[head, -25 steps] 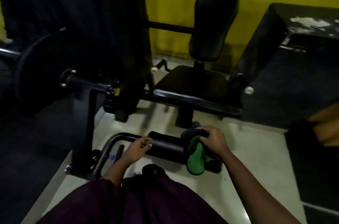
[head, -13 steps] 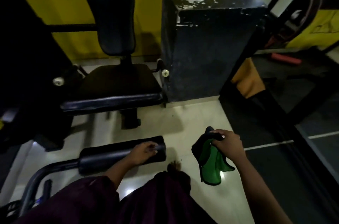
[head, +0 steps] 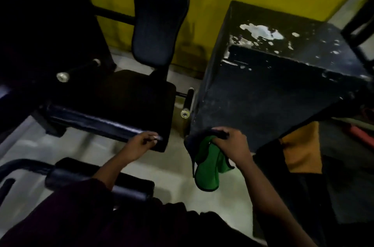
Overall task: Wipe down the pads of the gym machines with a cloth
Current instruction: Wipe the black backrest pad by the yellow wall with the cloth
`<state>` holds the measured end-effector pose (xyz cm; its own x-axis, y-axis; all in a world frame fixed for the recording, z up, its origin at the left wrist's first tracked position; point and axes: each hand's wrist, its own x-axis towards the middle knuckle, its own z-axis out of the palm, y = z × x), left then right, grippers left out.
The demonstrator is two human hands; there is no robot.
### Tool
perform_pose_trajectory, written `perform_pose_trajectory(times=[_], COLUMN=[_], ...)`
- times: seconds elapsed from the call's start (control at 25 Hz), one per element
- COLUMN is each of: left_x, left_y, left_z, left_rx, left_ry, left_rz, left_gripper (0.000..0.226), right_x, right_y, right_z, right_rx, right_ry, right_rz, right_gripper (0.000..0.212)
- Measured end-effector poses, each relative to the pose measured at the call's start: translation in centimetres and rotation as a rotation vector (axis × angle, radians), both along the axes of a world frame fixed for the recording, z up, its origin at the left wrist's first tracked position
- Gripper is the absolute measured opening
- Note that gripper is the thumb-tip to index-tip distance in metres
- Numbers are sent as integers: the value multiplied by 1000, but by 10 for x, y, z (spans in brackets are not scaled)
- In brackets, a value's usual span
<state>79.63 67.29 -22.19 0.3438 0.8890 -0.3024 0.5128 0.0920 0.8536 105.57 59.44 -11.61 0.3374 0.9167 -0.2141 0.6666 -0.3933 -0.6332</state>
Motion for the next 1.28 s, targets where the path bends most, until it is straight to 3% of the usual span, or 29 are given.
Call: perform_pose_trajectory(times=[0.24,0.4,0.56,0.64,0.72,0.88,1.12,1.28], left_x=[9,26,51,65,79,82,54,35], left_y=[29,50,65,72,81,113,158,183], left_z=[19,27,30,36,44,51,75,68], left_rx=[86,118,14,-269,-551,-701,-455,-214], left_ry=[-55,-155,-133,-362,-679,-945,-1206,-1162], left_rz=[333,535,920,1164,1250,1177,1345,1605], left_gripper=[24,29,12,23,44,65,45,24], right_x=[5,2,-6,-15,-27,-48,-62,-75], right_y=[146,228,282,301,313,319,314,320], right_z=[18,25,28,23,17,-6,-22,-33], right_rx=[-108,-359,-507,-494,-468,-324,-143,-80], right_ry=[133,461,648,667,663,548,381,275], right_rz=[329,524,641,694,778,916,1110,1069], right_gripper=[23,15,15,14,14,23,35,39])
